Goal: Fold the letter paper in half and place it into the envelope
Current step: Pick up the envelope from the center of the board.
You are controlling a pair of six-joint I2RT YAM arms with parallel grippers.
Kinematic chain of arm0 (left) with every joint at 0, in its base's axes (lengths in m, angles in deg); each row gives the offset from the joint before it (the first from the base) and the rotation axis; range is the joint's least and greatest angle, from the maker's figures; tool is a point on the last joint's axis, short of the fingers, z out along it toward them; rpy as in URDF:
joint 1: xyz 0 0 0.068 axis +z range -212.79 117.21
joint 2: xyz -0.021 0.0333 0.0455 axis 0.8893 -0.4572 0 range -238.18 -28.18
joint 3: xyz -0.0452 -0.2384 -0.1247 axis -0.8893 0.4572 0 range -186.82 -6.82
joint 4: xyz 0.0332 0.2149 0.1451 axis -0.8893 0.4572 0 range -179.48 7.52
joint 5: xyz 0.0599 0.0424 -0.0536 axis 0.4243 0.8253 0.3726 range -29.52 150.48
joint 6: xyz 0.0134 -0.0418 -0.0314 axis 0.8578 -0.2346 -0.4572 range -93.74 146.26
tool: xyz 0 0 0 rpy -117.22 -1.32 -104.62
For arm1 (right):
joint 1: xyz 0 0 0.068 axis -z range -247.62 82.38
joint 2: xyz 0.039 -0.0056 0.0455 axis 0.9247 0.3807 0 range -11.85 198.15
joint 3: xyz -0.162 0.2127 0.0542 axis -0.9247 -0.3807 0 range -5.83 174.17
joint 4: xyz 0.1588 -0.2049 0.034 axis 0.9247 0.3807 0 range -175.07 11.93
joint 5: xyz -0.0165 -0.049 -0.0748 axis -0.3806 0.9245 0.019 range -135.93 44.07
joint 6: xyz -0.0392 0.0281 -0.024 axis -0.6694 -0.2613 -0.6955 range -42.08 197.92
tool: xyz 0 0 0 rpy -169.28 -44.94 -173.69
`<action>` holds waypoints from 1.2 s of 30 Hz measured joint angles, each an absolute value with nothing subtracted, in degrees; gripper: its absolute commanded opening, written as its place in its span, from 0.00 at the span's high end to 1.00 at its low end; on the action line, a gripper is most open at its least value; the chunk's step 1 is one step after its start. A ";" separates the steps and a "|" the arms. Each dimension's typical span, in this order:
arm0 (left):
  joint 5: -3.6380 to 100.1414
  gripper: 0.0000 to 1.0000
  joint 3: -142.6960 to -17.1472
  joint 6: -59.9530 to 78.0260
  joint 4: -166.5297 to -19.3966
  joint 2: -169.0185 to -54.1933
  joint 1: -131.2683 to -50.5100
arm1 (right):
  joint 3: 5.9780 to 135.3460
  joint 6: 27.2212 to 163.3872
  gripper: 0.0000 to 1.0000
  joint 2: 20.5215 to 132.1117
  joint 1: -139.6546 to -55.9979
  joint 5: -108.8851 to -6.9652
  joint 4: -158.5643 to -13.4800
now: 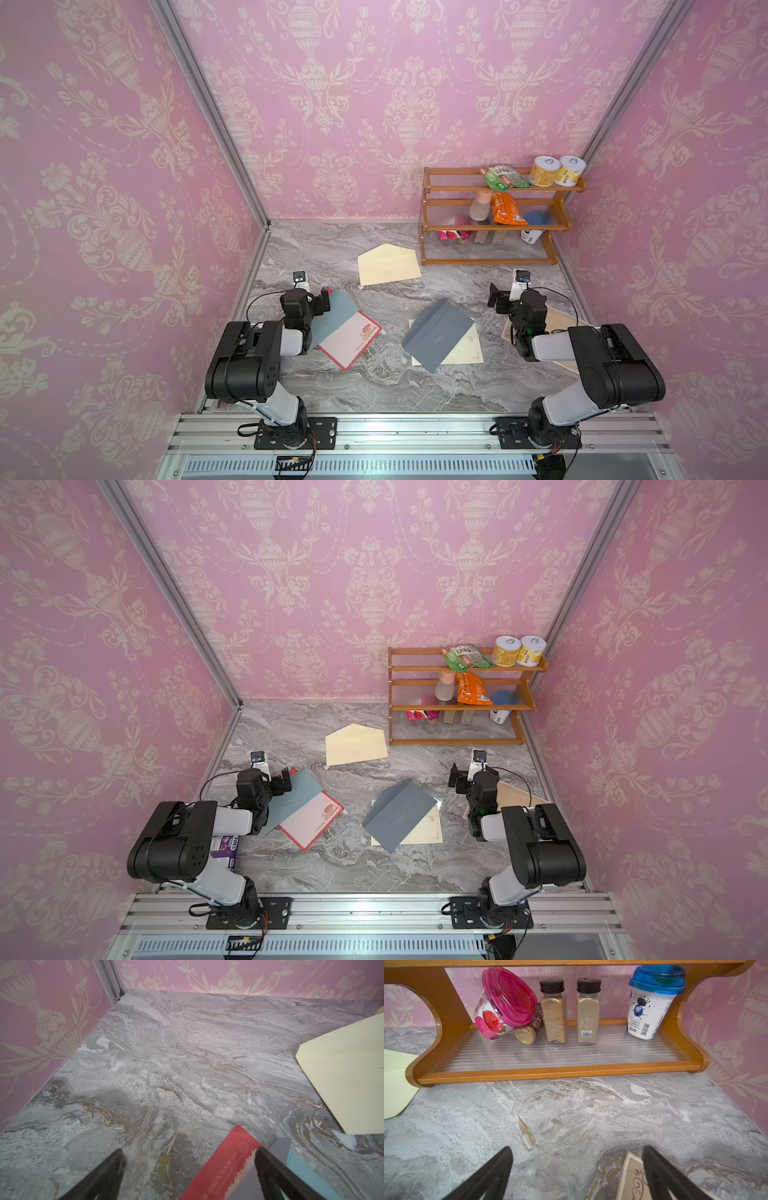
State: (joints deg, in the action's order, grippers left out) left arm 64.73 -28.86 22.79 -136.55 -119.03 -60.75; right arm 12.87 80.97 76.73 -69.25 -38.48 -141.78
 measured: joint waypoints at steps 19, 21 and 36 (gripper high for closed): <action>64.73 0.01 -28.86 22.81 -136.55 -119.03 -60.75 | 12.87 80.92 0.00 76.73 -69.25 -40.21 -141.56; 64.73 0.01 -28.86 22.81 -136.55 -119.03 -60.75 | 12.87 80.92 0.00 76.73 -69.25 -40.21 -141.56; 62.48 0.01 -48.18 23.23 -110.06 -117.56 -61.51 | 12.17 79.79 0.00 68.14 -72.40 -35.60 -136.90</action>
State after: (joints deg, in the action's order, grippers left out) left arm 62.48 -48.18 23.23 -110.06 -117.56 -61.51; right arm 12.17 79.79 68.14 -72.40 -35.60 -136.90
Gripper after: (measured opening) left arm 0.993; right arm 0.998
